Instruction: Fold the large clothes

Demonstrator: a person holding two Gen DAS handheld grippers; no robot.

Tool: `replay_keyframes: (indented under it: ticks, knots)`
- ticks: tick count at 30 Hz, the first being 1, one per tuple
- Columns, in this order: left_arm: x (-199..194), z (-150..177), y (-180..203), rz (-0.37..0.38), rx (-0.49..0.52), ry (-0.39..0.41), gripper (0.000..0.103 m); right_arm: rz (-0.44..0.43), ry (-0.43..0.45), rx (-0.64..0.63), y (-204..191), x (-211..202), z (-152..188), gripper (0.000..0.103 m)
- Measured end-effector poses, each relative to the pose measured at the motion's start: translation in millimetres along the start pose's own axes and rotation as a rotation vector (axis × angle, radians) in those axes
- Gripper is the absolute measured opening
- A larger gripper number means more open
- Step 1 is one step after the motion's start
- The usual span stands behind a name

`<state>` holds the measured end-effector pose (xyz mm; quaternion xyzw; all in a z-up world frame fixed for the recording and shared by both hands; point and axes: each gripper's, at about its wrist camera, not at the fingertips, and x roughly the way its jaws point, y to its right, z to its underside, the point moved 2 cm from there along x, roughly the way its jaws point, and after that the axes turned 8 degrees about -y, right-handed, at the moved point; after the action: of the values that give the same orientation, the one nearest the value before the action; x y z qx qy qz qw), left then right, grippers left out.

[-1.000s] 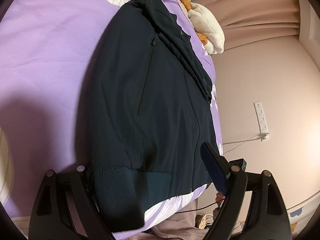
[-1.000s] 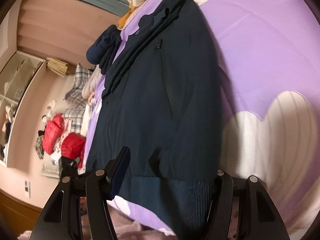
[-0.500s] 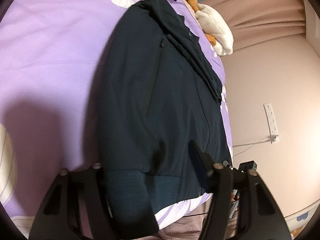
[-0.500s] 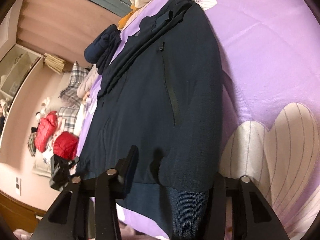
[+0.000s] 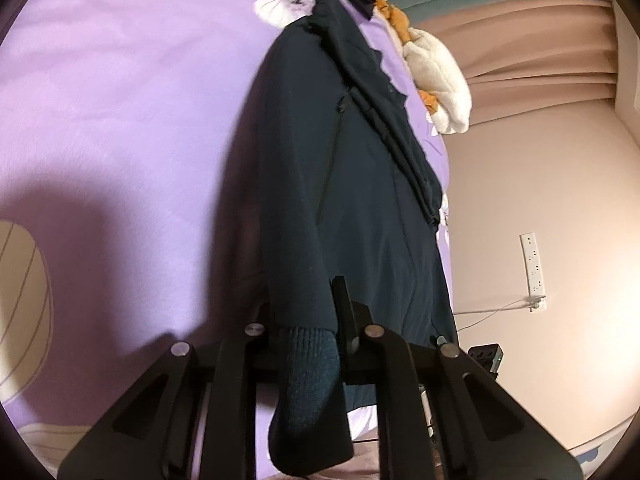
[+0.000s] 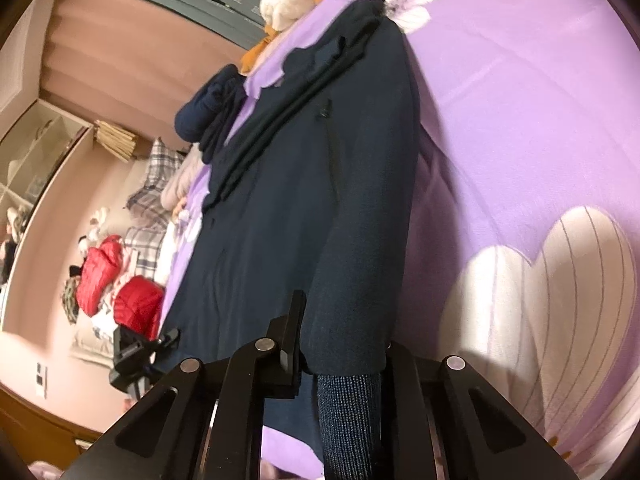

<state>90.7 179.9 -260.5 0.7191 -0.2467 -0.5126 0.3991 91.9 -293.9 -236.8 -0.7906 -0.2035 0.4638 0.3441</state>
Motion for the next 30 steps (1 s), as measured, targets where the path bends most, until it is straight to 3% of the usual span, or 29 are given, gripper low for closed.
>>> replay_keyframes:
  ticks: [4,14,18,30]
  knots:
    - [-8,-2,24,0.024,0.061,0.032,0.01,-0.022,0.042,-0.047,-19,-5,-4,0.015]
    - [-15,-17,80,-0.027,0.237,0.071,0.01,-0.08,0.105,-0.158,-58,-12,-23,0.015]
    - [-14,-20,94,-0.115,0.283,0.096,0.01,-0.095,0.123,-0.181,-64,-15,-28,0.015]
    - [-9,-14,118,-0.185,0.373,0.116,0.01,-0.106,0.13,-0.198,-65,-19,-26,0.015]
